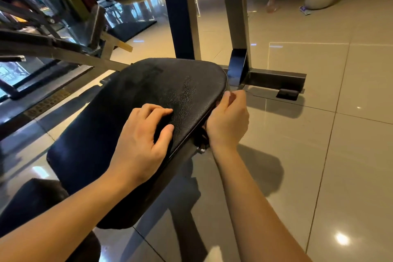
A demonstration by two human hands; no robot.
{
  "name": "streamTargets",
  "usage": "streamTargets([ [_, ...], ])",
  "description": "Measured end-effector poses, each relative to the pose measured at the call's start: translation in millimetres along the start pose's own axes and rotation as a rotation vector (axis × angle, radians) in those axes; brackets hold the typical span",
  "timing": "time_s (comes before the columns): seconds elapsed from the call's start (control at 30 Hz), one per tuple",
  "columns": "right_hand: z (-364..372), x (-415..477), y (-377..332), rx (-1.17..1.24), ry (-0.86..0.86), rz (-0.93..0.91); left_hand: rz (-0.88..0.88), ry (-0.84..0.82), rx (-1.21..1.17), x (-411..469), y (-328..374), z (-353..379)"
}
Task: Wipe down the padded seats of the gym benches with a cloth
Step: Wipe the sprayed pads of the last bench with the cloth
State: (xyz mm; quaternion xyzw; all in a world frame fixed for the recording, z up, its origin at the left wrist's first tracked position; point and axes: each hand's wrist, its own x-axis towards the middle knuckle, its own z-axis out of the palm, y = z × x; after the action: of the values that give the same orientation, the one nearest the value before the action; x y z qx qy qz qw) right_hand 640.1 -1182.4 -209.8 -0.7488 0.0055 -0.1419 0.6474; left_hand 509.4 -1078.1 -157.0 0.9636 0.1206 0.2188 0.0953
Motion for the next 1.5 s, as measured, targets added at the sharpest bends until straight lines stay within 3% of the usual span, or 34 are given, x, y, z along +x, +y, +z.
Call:
streamTargets([
  [0.2,-2.6,12.5,-3.2,0.006,-0.022,0.168,-0.001,-0.005,0.005,1.3,0.1,0.0],
  [0.37,-18.9,-70.7,-16.8,0.024,-0.027,-0.176,-0.01,-0.012,0.015,-1.5,0.2,0.8],
  [0.4,-15.7,-55.5,-14.9,0.017,-0.002,-0.162,-0.009,-0.013,0.01,-2.4,-0.4,0.7],
  [0.53,9.6,65.5,-7.8,-0.055,-0.047,0.192,-0.008,0.004,0.004,0.5,-1.8,1.2],
  [0.6,11.0,86.1,-2.5,-0.054,-0.08,0.233,-0.006,-0.004,0.007,1.8,-1.3,0.8],
  [0.87,-21.5,-81.3,-11.1,0.125,-0.086,-0.228,-0.003,-0.01,0.021,-0.1,-2.0,1.3],
  [1.03,3.7,36.5,-2.0,0.077,0.004,0.114,-0.004,-0.002,0.017,0.2,-1.7,0.5],
  [1.13,9.3,51.8,4.1,0.076,-0.024,0.155,-0.022,-0.009,0.009,3.0,-0.2,0.5],
  [1.27,-10.9,9.8,-7.0,0.136,-0.109,0.154,-0.018,-0.008,0.026,1.7,0.9,0.0],
  [1.4,-27.2,-97.0,-5.7,0.148,-0.162,-0.115,-0.024,-0.013,0.016,-1.2,0.3,0.5],
  [1.5,-3.0,-22.5,-0.3,0.04,0.001,0.002,-0.007,0.0,0.007,-2.3,-1.0,-0.2],
])
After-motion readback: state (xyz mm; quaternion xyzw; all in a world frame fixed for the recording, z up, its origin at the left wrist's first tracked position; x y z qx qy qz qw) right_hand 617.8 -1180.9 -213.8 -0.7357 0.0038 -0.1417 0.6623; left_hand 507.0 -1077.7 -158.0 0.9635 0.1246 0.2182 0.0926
